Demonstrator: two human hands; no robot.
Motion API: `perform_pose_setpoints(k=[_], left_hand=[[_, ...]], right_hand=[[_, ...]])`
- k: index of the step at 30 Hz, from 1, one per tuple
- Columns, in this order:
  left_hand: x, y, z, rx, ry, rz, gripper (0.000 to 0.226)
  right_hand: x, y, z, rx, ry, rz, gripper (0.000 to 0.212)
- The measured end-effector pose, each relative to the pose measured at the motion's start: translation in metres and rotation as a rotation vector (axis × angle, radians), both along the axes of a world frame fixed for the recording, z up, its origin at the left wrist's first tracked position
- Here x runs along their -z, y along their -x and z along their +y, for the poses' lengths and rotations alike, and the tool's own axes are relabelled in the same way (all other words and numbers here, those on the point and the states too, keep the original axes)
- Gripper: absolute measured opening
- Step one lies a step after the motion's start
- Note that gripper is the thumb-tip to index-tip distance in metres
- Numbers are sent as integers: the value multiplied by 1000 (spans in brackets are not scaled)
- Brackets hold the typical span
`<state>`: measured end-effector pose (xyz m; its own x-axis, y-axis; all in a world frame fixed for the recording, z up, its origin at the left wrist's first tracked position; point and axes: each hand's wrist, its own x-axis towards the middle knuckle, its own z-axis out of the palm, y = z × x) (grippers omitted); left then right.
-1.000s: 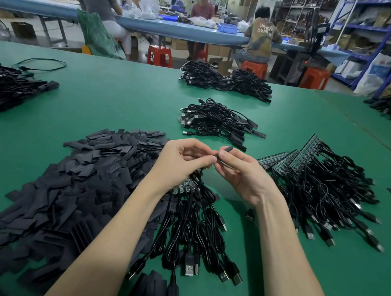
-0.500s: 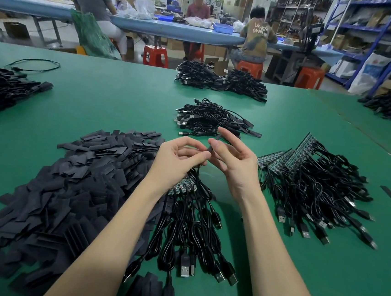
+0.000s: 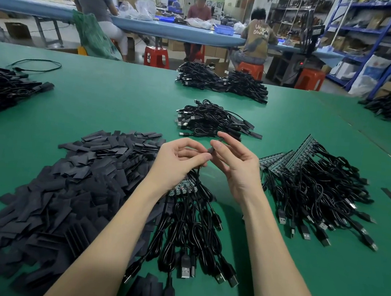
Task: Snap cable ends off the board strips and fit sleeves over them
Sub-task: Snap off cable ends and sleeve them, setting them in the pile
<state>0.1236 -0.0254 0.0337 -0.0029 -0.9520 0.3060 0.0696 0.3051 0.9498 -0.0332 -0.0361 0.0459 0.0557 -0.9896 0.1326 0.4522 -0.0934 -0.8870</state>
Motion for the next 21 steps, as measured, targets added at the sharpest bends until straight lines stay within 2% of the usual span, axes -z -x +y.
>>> perform_pose_setpoints(k=[4,8,11,16,19,21], left_hand=[[2,3,-3,-24,41,-97,19],[6,5,-5,-42,-105,-462,49],[9,20,-4,-19,-191,-584,36],[2,37,1,-90,-118,-589,22],[-6,34,-2,-153,-92,-515,20],[-15,34,-12,-198,-50,-479,21]], right_hand=[[-1,0,-1,41,-61,-52,25],[-8,11,-5,175,-145,-278,23],[-11,16,-8,254,-135,-359,22],[-7,16,-12,344,-132,-404,33],[-3,22,-14,354,-151,-343,27],[0,22,-13,343,-202,-291,30]])
